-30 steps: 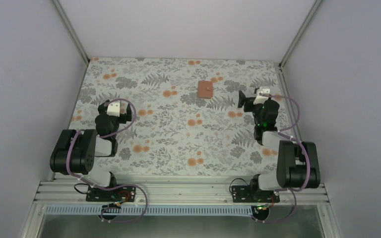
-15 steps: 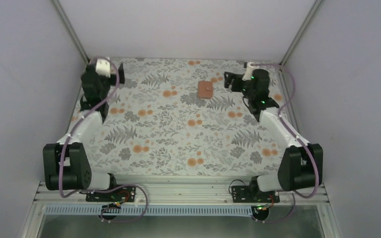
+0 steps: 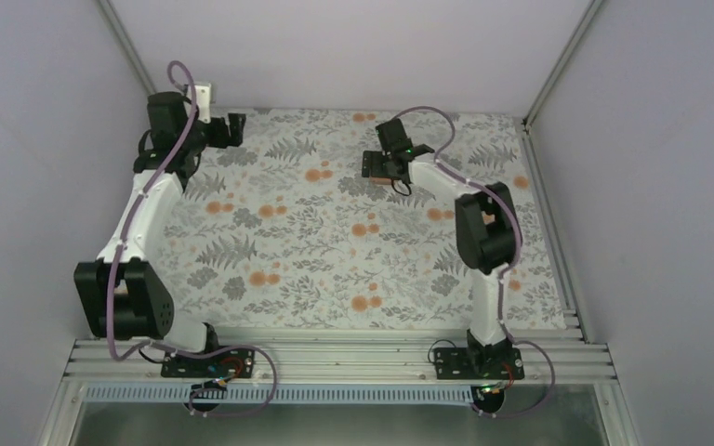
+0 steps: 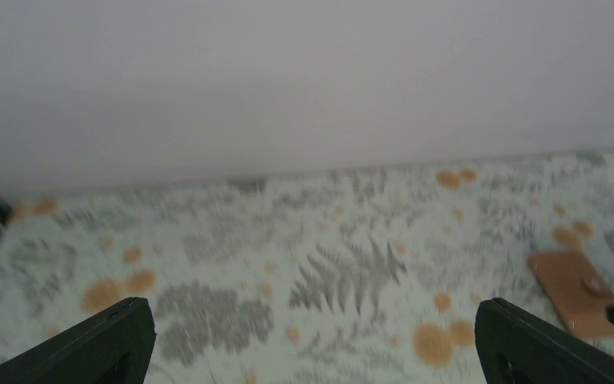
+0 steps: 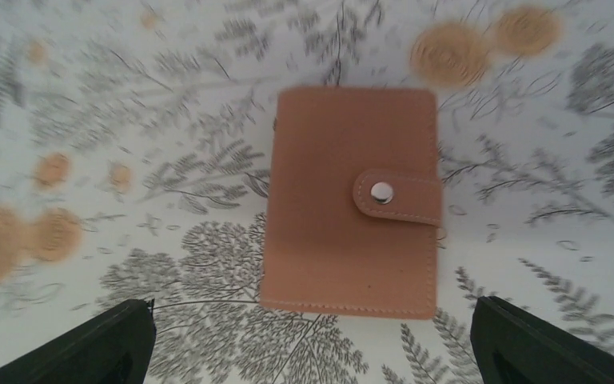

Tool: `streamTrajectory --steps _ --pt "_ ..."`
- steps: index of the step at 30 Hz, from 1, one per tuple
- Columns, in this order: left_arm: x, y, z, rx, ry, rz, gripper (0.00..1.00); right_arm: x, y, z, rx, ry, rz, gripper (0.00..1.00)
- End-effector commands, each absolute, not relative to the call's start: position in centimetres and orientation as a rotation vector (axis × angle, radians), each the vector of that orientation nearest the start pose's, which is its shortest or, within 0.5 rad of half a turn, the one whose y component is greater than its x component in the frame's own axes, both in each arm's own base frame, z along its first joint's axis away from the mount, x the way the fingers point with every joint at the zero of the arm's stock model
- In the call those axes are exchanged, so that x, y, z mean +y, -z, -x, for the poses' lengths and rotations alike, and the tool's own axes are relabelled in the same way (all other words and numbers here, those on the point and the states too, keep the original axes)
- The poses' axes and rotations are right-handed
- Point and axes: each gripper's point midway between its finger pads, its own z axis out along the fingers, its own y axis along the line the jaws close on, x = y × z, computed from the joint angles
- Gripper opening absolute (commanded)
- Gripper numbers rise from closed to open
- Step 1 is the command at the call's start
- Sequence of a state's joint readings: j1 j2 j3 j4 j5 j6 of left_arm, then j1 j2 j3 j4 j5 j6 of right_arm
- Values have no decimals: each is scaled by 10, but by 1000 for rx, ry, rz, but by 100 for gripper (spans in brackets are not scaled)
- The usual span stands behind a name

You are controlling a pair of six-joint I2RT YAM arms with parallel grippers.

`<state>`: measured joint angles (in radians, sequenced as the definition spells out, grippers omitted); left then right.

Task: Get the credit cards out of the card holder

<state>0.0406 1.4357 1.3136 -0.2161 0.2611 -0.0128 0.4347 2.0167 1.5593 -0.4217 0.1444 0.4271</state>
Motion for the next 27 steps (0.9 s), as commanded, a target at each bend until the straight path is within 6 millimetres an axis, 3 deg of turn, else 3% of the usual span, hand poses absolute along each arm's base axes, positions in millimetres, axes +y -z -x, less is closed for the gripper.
streamTrajectory --steps 1,5,8,13,17,27 --pt "-44 -280 -464 2044 330 -138 100 202 -68 -497 2589 -85 -65 100" --pt "-63 -271 -464 2060 355 -211 100 203 -24 -503 2660 -25 -50 100" --pt "-72 -272 -462 2056 387 -241 100 193 -7 -506 2679 62 -55 100" --pt "-76 -274 -463 2053 391 -265 100 186 -2 -515 2688 -58 -89 100" --pt "-75 -275 -465 2053 377 -266 100 173 -6 -525 2663 -37 -126 100" --pt "-78 -277 -462 2049 385 -283 100 182 12 -547 2702 -62 -104 100"
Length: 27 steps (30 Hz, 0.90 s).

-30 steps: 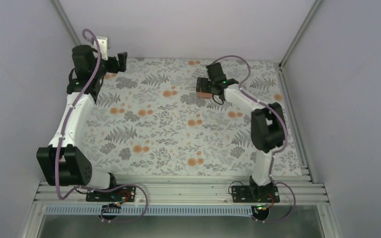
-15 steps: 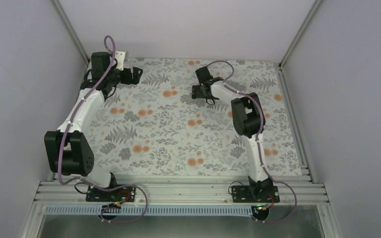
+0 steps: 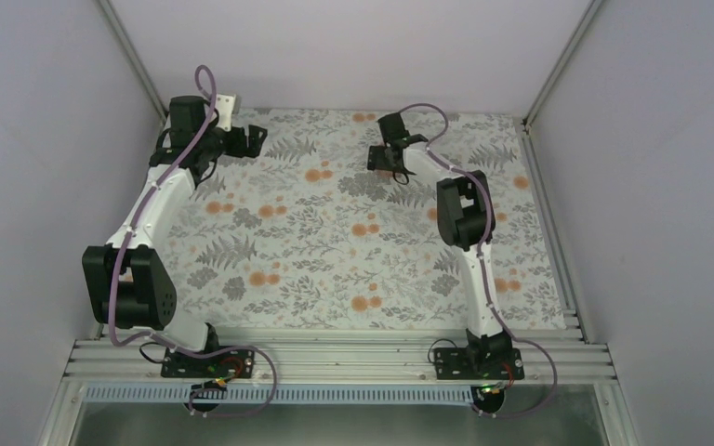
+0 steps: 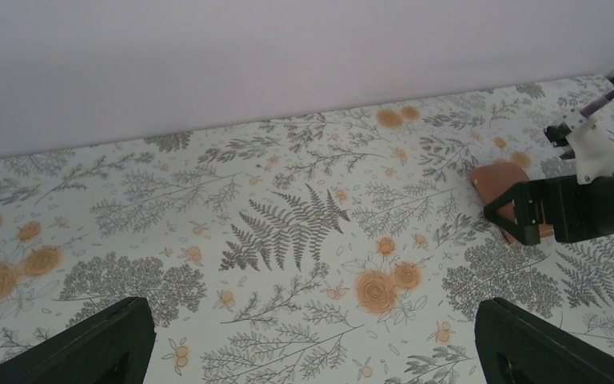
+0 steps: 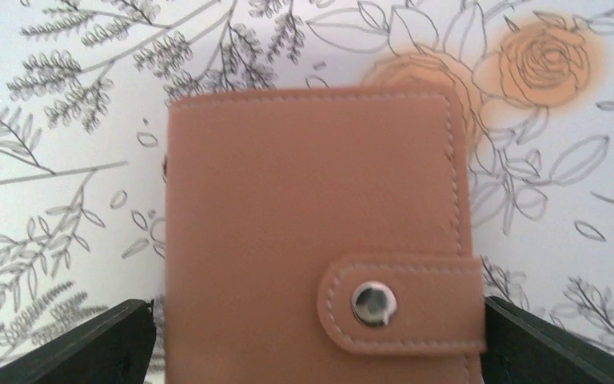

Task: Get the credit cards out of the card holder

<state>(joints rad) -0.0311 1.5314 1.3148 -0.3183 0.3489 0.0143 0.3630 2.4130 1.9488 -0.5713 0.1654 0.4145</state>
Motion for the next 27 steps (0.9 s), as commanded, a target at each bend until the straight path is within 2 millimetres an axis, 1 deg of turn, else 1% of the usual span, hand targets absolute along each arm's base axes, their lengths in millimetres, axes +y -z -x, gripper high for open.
streamTrajectory --steps 1,3,4,7,8,9,12,15,17,19,21,22,24,25,26,27 --pt "-78 -277 -461 2048 387 -286 100 184 11 -548 2699 -74 -96 100" --pt "-78 -278 -461 2049 389 -287 100 187 8 -551 2694 -103 -84 98" --pt "-79 -277 -461 2053 390 -288 100 187 7 -551 2691 -103 -82 95" --pt "-79 -275 -461 2056 390 -295 100 180 4 -550 2679 -65 -86 73" --pt "-79 -274 -461 2059 389 -293 100 177 3 -548 2678 -57 -87 67" --pt "-78 -272 -461 2064 387 -286 100 177 -1 -547 2668 -61 -86 64" --pt "-77 -264 -464 2085 376 -254 100 179 -12 -544 2638 -96 -84 60" --pt "-85 -252 -463 2105 396 -246 100 183 -28 -539 2598 -141 -65 57" --pt "-97 -240 -462 2113 457 -221 100 194 -36 -535 2575 -224 -31 54" --pt "-124 -219 -456 2141 588 -218 100 202 -42 -531 2562 -295 -9 54" --pt "-156 -196 -447 2187 748 -234 100 209 -45 -526 2557 -329 9 53" --pt "-171 -185 -443 2211 837 -254 99 218 -50 -523 2546 -380 34 53" --pt "-191 -180 -438 2225 946 -285 97 237 -62 -512 2515 -489 103 51" --pt "-197 -182 -436 2216 992 -296 97 247 -70 -505 2492 -538 143 51" --pt "-201 -184 -434 2204 1024 -303 97 256 -75 -493 2476 -582 181 51" --pt "-204 -189 -431 2181 1054 -316 98 265 -86 -485 2441 -627 220 51"
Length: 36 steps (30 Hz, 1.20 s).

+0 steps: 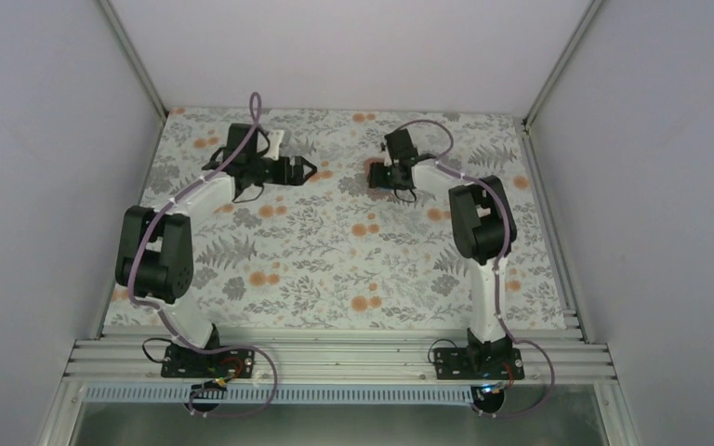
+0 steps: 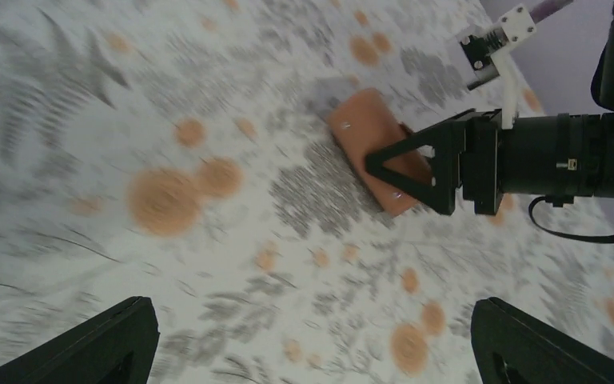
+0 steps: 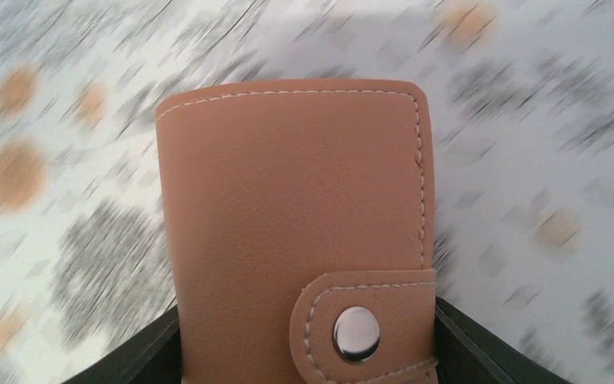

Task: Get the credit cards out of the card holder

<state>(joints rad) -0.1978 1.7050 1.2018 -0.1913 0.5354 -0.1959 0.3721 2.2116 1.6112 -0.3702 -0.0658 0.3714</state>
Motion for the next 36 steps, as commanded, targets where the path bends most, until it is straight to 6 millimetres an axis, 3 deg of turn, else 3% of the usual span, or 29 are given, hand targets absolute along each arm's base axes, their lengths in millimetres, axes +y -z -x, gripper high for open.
streamTrajectory --steps 1,5,9,15,24,26,29,31,34,36 --pt "-208 -192 -428 2163 1081 -328 99 274 -98 -477 2404 -664 256 51" --pt "-223 -201 -413 2116 1207 -378 100 306 -153 -448 2234 -777 381 51" --pt "-223 -201 -415 2123 1206 -363 100 331 -184 -426 2130 -813 485 53" --pt "-229 -227 -411 2059 1250 -433 100 358 -212 -402 2033 -804 619 54" --pt "-233 -260 -392 1952 1279 -563 89 369 -237 -390 1956 -783 694 54" --pt "-233 -262 -395 1960 1278 -560 80 373 -244 -382 1928 -788 723 54" --pt "-234 -260 -393 1974 1284 -569 44 372 -252 -380 1904 -775 714 55" --pt "-233 -259 -394 1986 1268 -586 29 372 -258 -382 1894 -760 708 55" --pt "-232 -261 -393 1990 1242 -617 21 373 -263 -383 1876 -743 724 58" --pt "-232 -262 -392 1991 1235 -635 17 375 -267 -381 1861 -738 749 73"
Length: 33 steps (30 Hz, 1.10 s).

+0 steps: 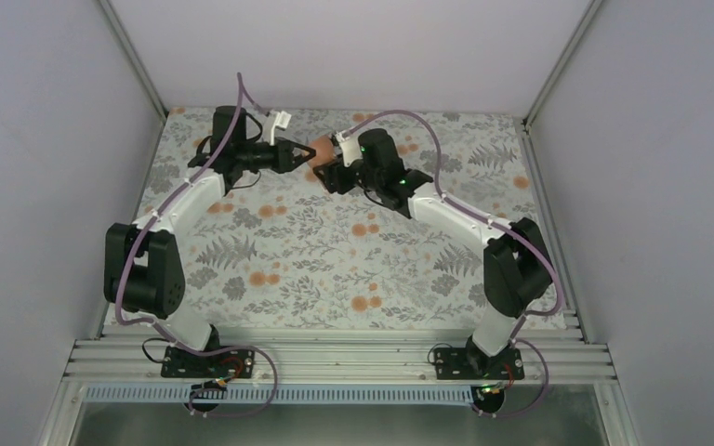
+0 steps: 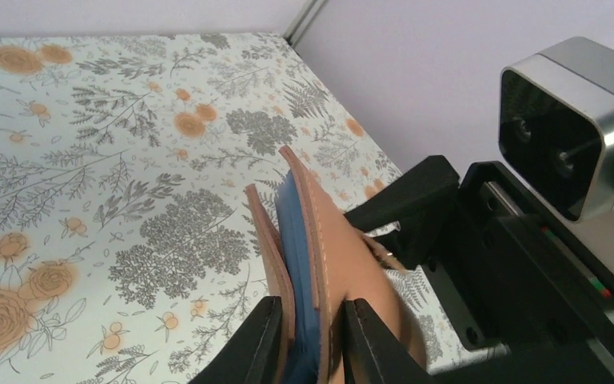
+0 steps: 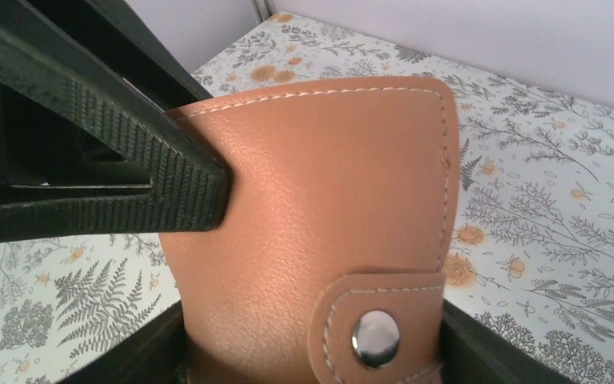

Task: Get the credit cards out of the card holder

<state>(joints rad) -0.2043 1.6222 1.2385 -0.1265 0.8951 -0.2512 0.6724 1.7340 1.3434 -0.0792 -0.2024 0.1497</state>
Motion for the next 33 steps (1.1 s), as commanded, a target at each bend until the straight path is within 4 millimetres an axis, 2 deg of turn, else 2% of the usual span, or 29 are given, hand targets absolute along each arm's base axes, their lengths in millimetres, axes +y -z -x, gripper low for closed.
streamTrajectory --steps 1,2,7,9,11,13,17,22,26,30,32,33 --pt "-233 -264 -390 1983 1228 -656 16 374 -269 -380 1854 -727 767 92" --pt "-232 -266 -388 1977 1215 -678 14 371 -273 -378 1846 -712 778 99" --pt "-224 -291 -385 1885 974 -920 5 342 -292 -363 1798 -635 833 100" --pt "-218 -300 -386 1878 861 -1007 3 337 -305 -348 1755 -687 913 100" --pt "-217 -311 -380 1840 815 -1090 3 335 -325 -324 1653 -806 1039 100" --pt "-220 -324 -361 1774 855 -1182 2 335 -344 -306 1559 -891 1127 100" --pt "-221 -358 -319 1638 890 -1307 2 337 -366 -306 1542 -908 1144 100" --pt "-215 -397 -279 1542 844 -1366 2 338 -413 -276 1385 -1051 1205 100" --pt "-215 -408 -253 1496 865 -1391 2 343 -410 -276 1405 -1113 1218 100" --pt "-213 -411 -241 1472 858 -1394 2 348 -405 -279 1428 -1143 1225 100" --pt "-214 -411 -237 1469 875 -1390 2 351 -406 -271 1405 -1203 1260 94" --pt "-214 -412 -236 1473 884 -1378 2 352 -405 -265 1384 -1241 1287 86"
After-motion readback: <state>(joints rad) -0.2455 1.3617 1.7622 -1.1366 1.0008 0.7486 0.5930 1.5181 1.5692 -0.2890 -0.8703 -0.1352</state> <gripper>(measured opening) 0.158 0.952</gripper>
